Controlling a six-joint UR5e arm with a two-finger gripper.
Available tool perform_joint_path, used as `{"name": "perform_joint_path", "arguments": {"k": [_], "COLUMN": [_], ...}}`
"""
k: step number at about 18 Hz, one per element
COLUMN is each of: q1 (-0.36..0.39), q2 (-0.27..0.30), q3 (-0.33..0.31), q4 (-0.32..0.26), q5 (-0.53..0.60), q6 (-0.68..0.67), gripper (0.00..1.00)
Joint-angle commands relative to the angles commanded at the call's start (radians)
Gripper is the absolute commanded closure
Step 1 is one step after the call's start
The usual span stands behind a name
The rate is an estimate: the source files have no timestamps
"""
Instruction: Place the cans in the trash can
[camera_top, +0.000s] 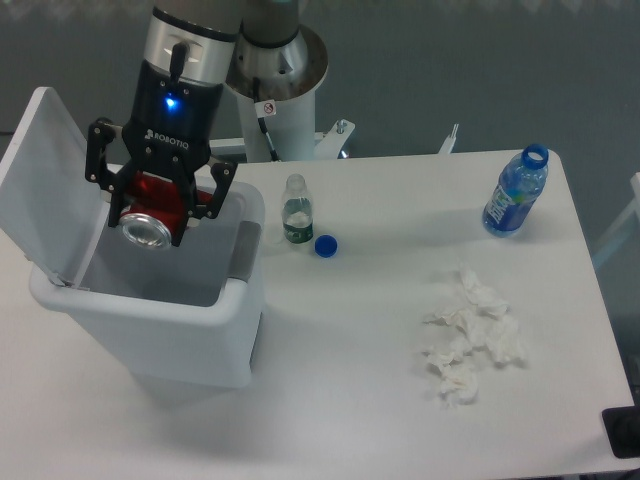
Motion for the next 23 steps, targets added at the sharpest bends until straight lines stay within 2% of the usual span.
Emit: {"name": "perform_joint_path", "arguments": {"k": [2, 7, 10, 14, 15, 18, 23], "q1": [0.0, -0.002, -0.002, 0.0, 0.002, 0.038, 0.109], "q2": [-0.002, -0.012, -0.014, -0.015, -0.017, -0.017, -0.018], "q3": [0.002, 0.003, 0.006, 0.017, 0.018, 0.017, 0.017], "q4": [0.0, 0.002, 0.003, 0.003, 0.003, 0.002, -0.002], "q5": [0.0, 0.0, 0.0, 0.002, 0.003, 0.024, 0.182], "q6": [0.002, 0.006, 0.006, 0.011, 0.03, 0.127, 0.339], "gripper": [0.28, 0.19, 0.17, 0.06, 0.0, 0.0, 0.0]}}
